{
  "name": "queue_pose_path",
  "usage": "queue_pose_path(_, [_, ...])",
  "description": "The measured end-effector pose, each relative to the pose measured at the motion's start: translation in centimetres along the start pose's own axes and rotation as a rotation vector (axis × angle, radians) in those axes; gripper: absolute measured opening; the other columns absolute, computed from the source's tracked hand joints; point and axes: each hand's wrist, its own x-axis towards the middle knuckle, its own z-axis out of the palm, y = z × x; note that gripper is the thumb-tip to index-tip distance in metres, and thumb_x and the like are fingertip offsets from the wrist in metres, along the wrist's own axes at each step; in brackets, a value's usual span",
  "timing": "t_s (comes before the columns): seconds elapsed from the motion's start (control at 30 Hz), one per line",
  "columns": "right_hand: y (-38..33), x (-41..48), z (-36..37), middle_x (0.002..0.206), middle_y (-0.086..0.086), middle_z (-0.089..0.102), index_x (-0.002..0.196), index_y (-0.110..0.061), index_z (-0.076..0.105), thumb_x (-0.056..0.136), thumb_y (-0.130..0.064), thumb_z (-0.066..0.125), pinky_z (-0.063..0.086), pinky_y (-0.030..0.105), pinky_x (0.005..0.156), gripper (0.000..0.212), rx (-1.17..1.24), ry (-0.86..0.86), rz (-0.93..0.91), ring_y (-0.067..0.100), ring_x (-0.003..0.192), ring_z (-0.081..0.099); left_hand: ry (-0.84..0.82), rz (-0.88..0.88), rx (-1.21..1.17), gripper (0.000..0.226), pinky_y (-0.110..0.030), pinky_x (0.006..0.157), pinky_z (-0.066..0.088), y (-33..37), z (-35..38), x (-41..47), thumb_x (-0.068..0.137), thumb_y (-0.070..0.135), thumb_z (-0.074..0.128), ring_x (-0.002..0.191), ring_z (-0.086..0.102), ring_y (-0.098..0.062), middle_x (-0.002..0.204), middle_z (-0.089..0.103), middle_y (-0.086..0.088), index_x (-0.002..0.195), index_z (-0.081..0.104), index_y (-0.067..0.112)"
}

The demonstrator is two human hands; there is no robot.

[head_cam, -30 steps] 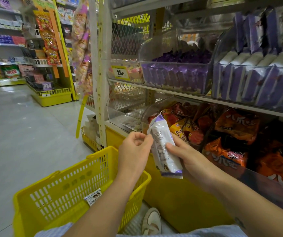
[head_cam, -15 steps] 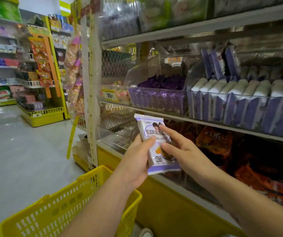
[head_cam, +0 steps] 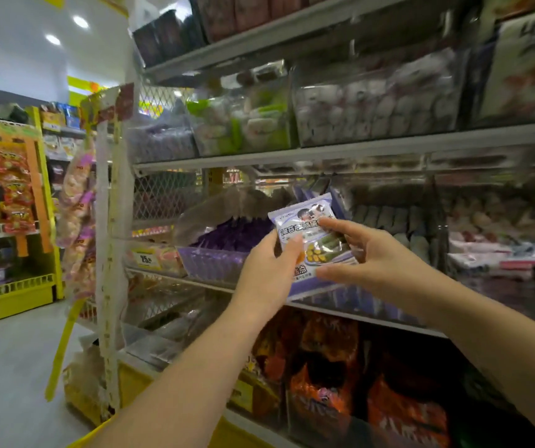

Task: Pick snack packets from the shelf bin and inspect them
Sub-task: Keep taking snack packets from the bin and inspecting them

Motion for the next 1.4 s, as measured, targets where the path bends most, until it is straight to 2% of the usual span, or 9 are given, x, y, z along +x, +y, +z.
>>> queue_pose_path(0.13, [0.2,2.9,-3.8,0.125,0.005,0.063,0.144,-0.014,0.042,0.078,-0.02,0.077,0.049,0.019,0.08,0.076,-0.388,0.179,0.075,0.008,0.091,0.063,-0.042,0.072,0.324,0.029,-0.019,0.084,0.042,0.2,0.4,3.0,0.098,0.03,0.052,0.102,0.057,-0.002,0.112,0.061,0.014,0.124,0.063,0.024])
queue_pose_path(0.23, [0.6,5.4,-6.1,0.137,0.016,0.051,0.144,-0.012,0.04,0.081,-0.025,0.07,0.041,0.028,0.096,0.071,-0.682,0.237,0.155,0.027,0.123,0.052,-0.045,0.2,0.58,0.03,-0.035,0.097,0.045,-0.6,0.6,4.5,0.096,0.03,0.053,0.113,0.055,-0.012,0.122,0.06,0.008,0.124,0.062,0.026])
queue_pose_path(0.4, [1.2,9.7,-6.9,0.112,0.018,0.056,0.117,-0.003,0.051,0.085,-0.016,0.061,0.051,0.035,0.077,0.036,-0.883,0.169,0.296,0.033,0.1,0.058,-0.136,0.289,0.748,0.033,-0.035,0.111,0.03,-2.3,0.5,7.1,0.097,0.03,0.049,0.128,0.039,-0.009,0.131,0.053,0.012,0.129,0.058,0.03])
queue_pose_path(0.57, [2.8,14.0,-6.7,0.136,0.022,0.042,0.149,-0.002,0.02,0.093,-0.011,0.054,0.05,0.041,0.09,0.066,-0.971,0.202,0.389,0.038,0.114,0.054,-0.196,0.343,0.79,0.033,-0.041,0.119,0.017,-4.8,-0.1,8.0,0.098,0.034,0.047,0.141,0.021,-0.004,0.137,0.047,0.018,0.129,0.056,0.034])
queue_pose_path(0.8, [5.5,15.6,-5.1,0.131,0.017,0.056,0.143,-0.015,0.032,0.085,-0.024,0.071,0.05,0.045,0.095,0.07,-0.796,0.198,0.351,0.036,0.115,0.057,-0.147,0.515,0.731,0.035,-0.033,0.118,0.018,-6.8,-0.2,8.4,0.096,0.039,0.042,0.136,0.026,-0.004,0.13,0.055,0.018,0.123,0.063,0.033])
queue_pose_path(0.97, [7.5,15.6,-5.3,0.138,0.017,0.051,0.146,-0.025,0.028,0.097,-0.025,0.05,0.045,0.049,0.101,0.054,-0.926,0.257,0.276,0.037,0.122,0.051,-0.122,0.54,0.694,0.038,-0.031,0.116,0.022,-7.3,0.3,8.5,0.093,0.036,0.038,0.134,0.031,-0.005,0.124,0.06,0.017,0.117,0.067,0.031])
queue_pose_path(1.17, [5.2,16.4,-7.8,0.141,0.015,0.05,0.154,-0.024,-0.005,0.087,-0.027,0.068,0.046,0.038,0.1,0.099,-0.956,0.007,0.325,0.032,0.123,0.052,-0.177,0.529,0.696,0.034,-0.033,0.119,0.015,-7.0,-0.4,8.8,0.094,0.04,0.039,0.135,0.026,0.001,0.127,0.053,0.023,0.12,0.062,0.037])
queue_pose_path(1.27, [3.9,15.6,-9.8,0.142,0.007,0.047,0.151,-0.02,0.019,0.084,-0.031,0.072,0.042,0.023,0.091,0.086,-1.086,-0.067,0.261,0.024,0.123,0.05,-0.176,0.529,0.69,0.029,-0.034,0.118,0.015,-6.2,0.0,8.9,0.096,0.038,0.044,0.13,0.032,0.002,0.125,0.051,0.024,0.119,0.061,0.038])
queue_pose_path(1.4, [3.0,13.7,-12.6,0.138,-0.001,0.052,0.14,-0.024,0.046,0.089,-0.034,0.065,0.043,0.027,0.099,0.056,-1.146,-0.163,0.224,0.02,0.12,0.052,-0.195,0.571,0.677,0.027,-0.032,0.116,0.017,-4.4,1.8,9.6,0.096,0.036,0.045,0.12,0.04,0.003,0.118,0.052,0.025,0.117,0.061,0.038])
